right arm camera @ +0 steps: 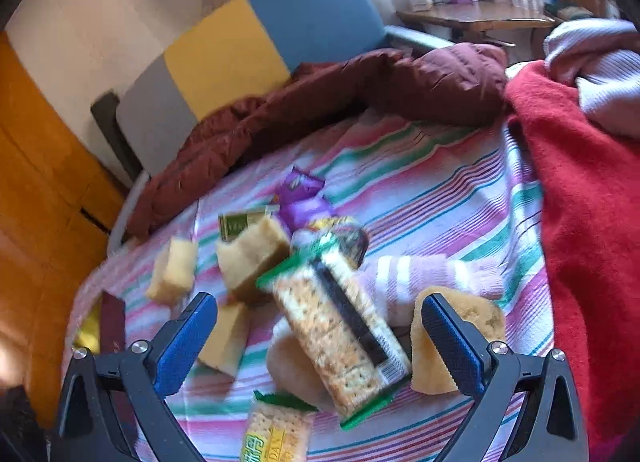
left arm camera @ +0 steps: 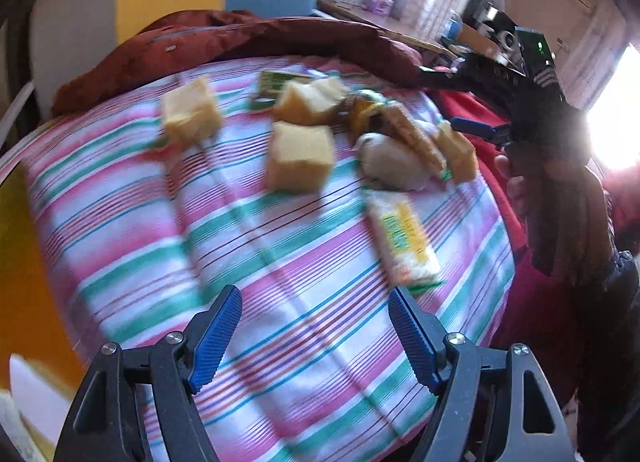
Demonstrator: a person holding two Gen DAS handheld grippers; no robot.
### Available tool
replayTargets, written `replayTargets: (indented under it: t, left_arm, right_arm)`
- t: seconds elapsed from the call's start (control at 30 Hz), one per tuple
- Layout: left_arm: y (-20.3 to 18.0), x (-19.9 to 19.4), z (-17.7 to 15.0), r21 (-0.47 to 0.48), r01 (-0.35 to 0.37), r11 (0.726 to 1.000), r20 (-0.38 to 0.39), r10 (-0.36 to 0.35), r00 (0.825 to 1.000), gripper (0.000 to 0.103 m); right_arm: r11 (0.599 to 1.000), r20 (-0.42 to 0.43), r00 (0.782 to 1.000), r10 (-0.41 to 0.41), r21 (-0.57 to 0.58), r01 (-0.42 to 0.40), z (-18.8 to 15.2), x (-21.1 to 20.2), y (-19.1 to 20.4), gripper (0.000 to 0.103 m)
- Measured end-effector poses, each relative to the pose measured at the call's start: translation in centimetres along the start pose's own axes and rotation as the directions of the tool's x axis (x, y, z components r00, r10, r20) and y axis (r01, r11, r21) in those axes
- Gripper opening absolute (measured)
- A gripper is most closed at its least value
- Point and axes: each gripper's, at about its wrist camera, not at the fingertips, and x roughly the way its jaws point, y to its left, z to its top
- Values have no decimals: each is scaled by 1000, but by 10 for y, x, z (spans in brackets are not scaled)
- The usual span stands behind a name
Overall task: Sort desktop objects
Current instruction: 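Move both tools back toward the remaining items on the bedspread, then grasp the WEIDAN cracker pack with the left tool while the right tool grasps a yellow sponge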
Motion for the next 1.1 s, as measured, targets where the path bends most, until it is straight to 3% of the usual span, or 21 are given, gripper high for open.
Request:
replayTargets:
  t: [0.3, 0.67, 0.83, 0.97, 1.1]
  left_arm:
    - [-58, 51, 35, 104, 38, 994, -39, -34, 999, 77]
    - [-72, 104, 46, 106, -90, 990, -106, 101, 989, 76]
    - [-75, 104, 35, 179, -127, 976, -51, 138, 989, 74]
    - [-70, 100, 29, 188, -113, 976, -28, 120, 992, 75]
    - [-64, 93, 24, 195, -117, 974, -5, 120, 993, 63]
  right_arm:
    - [990, 96, 994, -46, 135, 33, 7, -22, -28, 103]
    - [964, 116, 990, -78, 263, 45, 10, -30, -60, 103]
    - [950, 113, 987, -111, 304, 72, 9, -32, -71, 103]
    - [923, 125, 980, -155, 371, 99, 6, -39, -85, 103]
    - [892, 120, 981, -152, 443, 84, 2, -42, -101, 103]
